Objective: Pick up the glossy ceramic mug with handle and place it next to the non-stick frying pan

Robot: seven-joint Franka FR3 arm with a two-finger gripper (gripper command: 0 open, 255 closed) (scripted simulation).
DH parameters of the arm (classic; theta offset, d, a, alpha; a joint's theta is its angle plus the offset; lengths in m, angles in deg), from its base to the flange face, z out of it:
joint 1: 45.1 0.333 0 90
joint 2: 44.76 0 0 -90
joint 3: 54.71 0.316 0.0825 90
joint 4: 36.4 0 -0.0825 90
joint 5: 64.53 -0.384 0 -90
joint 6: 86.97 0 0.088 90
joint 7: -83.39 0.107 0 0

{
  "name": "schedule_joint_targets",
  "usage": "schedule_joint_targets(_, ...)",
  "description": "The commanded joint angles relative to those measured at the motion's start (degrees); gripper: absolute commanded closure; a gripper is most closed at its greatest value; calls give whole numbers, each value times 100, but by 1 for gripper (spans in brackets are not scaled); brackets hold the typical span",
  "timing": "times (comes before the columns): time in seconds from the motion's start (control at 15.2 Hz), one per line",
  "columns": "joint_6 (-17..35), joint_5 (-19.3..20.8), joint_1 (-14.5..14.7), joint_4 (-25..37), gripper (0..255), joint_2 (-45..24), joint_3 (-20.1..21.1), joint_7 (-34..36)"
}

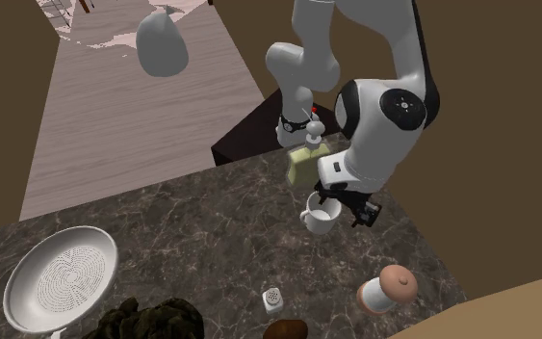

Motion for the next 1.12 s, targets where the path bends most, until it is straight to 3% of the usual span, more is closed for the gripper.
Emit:
schedule_joint_targets(0.0,180,78,-19,-80,0,-119,58,87)
schedule_joint_targets(0.26,562,292,-84,-249,0,-395,144,252)
schedule_joint_targets(0.79,561,292,-82,-249,0,-395,142,252)
schedule_joint_targets(0.86,561,292,-82,-249,255,-395,142,252)
schedule_joint_targets(1.06,561,292,-82,-249,255,-395,142,252)
